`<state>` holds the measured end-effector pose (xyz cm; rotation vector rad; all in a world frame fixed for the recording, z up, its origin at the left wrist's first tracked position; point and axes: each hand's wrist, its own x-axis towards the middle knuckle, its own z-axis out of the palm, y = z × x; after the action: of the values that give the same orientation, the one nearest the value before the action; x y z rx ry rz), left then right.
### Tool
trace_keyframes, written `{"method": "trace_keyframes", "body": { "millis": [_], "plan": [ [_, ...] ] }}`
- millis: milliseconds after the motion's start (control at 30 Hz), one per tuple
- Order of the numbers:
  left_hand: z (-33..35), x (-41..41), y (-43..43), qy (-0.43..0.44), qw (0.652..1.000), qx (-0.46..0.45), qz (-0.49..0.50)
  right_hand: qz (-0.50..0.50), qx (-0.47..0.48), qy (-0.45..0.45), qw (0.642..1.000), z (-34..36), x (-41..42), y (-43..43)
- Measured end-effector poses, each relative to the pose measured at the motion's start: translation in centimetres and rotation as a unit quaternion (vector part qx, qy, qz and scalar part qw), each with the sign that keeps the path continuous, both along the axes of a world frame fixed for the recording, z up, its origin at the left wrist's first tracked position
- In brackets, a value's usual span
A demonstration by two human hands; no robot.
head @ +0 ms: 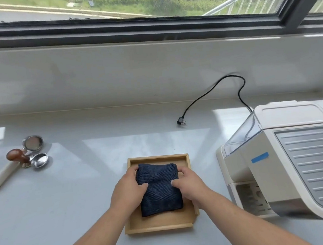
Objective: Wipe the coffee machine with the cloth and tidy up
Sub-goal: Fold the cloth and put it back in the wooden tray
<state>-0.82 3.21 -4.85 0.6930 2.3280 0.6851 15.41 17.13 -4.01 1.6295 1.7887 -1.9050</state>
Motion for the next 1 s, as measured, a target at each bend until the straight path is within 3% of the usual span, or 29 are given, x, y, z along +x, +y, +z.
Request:
{"method": "trace_keyframes", "body": {
  "millis": [200, 467, 733, 1000],
  "plan": [
    [0.2, 0.5, 0.2, 0.049, 0.998, -0.024, -0.008, 0.038, 0.034, -0.018, 0.999, -0.2, 0.1, 0.2],
    [1.3, 0.4, 0.3, 0.079, 0.996, -0.036, 0.003, 0.105, 0.171, -0.048, 0.978, 1.4, 0.7, 0.5],
    [3.1, -0.4, 0.5, 0.096, 0.995, -0.025, 0.003, 0.126, 0.247, -0.037, 0.960, 3.3, 0.3, 1.5],
    [6.4, -0.9, 1.4, 0.123, 0.992, 0.033, -0.018, 0.213, 0.355, -0.027, 0.910, 6.5, -0.6, 1.9]
  ]
}}
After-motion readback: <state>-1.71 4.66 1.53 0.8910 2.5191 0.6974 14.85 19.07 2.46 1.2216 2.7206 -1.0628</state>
